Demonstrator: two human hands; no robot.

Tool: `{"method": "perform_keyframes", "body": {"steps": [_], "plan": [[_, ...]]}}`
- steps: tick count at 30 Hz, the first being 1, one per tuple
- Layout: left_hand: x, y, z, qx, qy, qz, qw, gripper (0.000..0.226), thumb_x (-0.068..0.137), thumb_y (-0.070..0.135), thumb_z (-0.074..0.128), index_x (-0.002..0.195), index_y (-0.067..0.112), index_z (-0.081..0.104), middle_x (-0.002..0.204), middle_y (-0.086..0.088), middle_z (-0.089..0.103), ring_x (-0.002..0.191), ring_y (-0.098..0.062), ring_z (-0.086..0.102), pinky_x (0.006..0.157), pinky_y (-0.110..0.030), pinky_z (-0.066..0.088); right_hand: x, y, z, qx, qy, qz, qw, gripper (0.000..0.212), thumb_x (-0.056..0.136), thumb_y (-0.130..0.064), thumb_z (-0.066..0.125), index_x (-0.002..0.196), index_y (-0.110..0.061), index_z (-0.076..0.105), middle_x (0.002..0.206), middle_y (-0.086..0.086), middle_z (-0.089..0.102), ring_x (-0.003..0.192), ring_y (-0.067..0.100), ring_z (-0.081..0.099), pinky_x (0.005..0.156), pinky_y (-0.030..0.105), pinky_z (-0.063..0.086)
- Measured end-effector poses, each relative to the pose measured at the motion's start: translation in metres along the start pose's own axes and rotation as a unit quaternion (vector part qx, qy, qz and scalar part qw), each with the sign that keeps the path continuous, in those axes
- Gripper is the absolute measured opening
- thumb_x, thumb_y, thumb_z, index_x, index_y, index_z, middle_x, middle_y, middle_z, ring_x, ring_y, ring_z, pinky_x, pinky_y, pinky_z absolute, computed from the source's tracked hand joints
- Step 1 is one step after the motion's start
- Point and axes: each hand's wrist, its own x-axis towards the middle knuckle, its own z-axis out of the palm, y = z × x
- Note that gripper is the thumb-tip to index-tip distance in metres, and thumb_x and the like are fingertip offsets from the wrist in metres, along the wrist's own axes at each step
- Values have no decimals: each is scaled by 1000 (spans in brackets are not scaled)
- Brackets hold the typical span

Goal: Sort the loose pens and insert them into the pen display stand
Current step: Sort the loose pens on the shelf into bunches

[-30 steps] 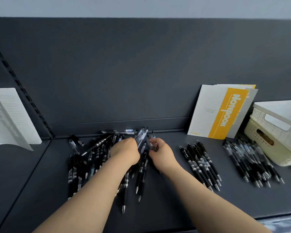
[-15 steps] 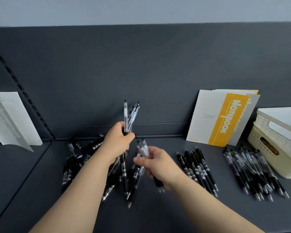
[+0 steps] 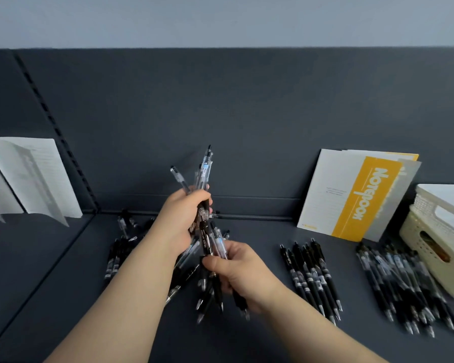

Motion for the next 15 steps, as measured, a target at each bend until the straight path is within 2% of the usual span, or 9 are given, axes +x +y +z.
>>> {"method": "perform_keyframes", "body": {"steps": [4,7,11,13,15], "plan": [[-7,-1,14,-57,-22,-24,998,14,87,6,52,88,13,64,67,-1,56,58,-12,47,42,-20,27,-19,-4,-24,8,-22,14,1000,18,72,-8,61,61,-21,57,54,1,37,38,7,26,38,20,17],[-9,-5,21,-113,-25,-46,992,15,89,5,49,94,11,62,67,-1,54,58,-12,48,37,-17,28,-43,-13,-52,8,-3,19,1000,10,70,-8,59,64,-16,54,46,-3,36,36,7,25,39,20,17],[-26,-21,42,-76,-66,-64,993,15,88,0,52,94,9,62,68,-3,54,60,-15,53,39,-18,30,-67,-19,-87,15,48,17,999,7,70,-10,62,70,-11,55,45,-2,34,35,7,26,37,18,21],[-44,-34,60,-57,-110,-87,988,14,87,-2,53,91,9,62,68,-4,54,58,-15,56,38,-19,32,-74,-17,-100,20,77,21,997,13,76,-6,64,75,-7,51,44,-1,32,35,7,26,36,17,22],[-62,-45,79,-55,-151,-108,981,11,88,-2,54,90,6,61,66,-6,60,53,-14,59,37,-18,36,-80,-16,-108,16,98,19,995,11,85,-1,59,81,-5,50,46,1,32,36,8,27,36,18,23]]}}
